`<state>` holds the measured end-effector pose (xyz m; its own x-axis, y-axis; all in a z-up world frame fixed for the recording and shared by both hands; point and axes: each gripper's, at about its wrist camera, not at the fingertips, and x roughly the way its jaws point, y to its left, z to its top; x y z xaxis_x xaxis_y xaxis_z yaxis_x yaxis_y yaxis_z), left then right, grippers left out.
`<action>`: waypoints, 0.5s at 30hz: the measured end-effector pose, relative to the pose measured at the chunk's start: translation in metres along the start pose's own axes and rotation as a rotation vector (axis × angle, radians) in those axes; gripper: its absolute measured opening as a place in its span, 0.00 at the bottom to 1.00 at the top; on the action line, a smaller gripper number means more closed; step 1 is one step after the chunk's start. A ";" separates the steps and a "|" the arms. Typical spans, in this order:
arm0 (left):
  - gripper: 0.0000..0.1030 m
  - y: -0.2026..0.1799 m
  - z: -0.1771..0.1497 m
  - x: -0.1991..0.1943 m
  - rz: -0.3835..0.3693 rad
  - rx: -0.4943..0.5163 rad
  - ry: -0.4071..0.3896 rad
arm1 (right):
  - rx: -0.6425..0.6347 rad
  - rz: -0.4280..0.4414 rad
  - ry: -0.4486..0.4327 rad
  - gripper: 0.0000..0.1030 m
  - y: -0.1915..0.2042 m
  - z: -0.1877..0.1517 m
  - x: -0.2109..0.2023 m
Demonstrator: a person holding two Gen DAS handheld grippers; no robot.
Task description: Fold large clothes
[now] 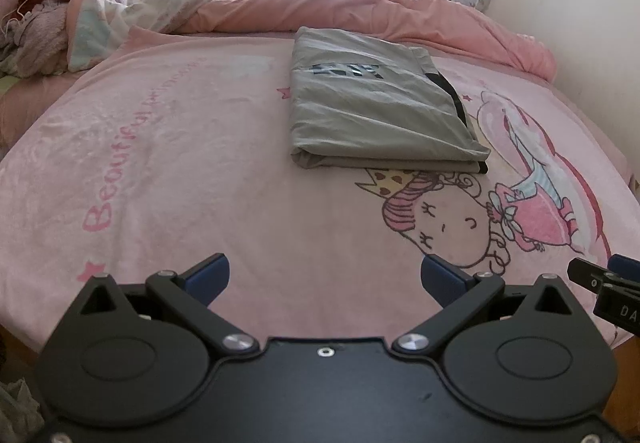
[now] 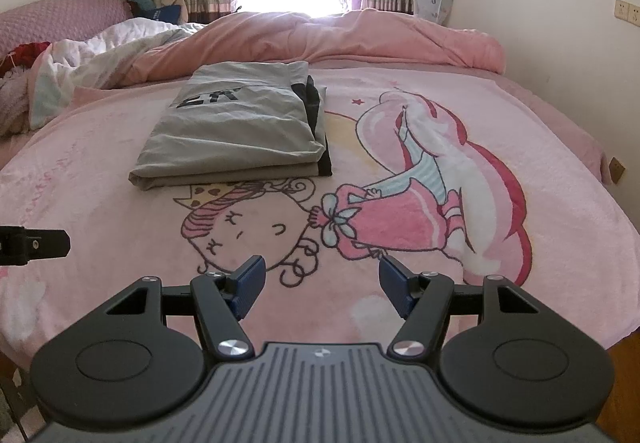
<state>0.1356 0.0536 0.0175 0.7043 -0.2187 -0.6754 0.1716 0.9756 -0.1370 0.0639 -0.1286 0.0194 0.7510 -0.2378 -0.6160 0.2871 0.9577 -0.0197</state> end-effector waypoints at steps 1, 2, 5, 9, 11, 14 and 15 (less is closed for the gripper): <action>1.00 0.000 0.000 0.000 0.001 0.003 0.002 | 0.000 0.000 -0.001 0.74 0.000 0.000 0.000; 1.00 -0.001 0.000 0.001 0.001 0.005 0.002 | 0.001 0.000 -0.001 0.74 0.000 0.001 0.000; 1.00 -0.002 0.000 0.001 0.001 0.006 0.002 | 0.001 -0.001 0.000 0.74 0.000 0.001 0.000; 1.00 -0.004 0.000 0.002 0.004 0.006 0.004 | 0.001 -0.001 0.001 0.74 -0.001 0.002 0.000; 1.00 -0.005 0.000 0.002 0.005 0.006 0.005 | 0.001 -0.001 0.001 0.74 -0.001 0.002 0.000; 1.00 -0.006 0.000 0.003 0.007 0.007 0.005 | 0.005 -0.002 0.005 0.74 -0.002 0.003 0.001; 1.00 -0.006 0.000 0.003 0.009 0.008 0.006 | 0.007 -0.002 0.005 0.74 -0.002 0.003 0.001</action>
<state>0.1371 0.0473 0.0163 0.7018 -0.2101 -0.6807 0.1709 0.9773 -0.1255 0.0657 -0.1314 0.0213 0.7474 -0.2387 -0.6200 0.2925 0.9561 -0.0156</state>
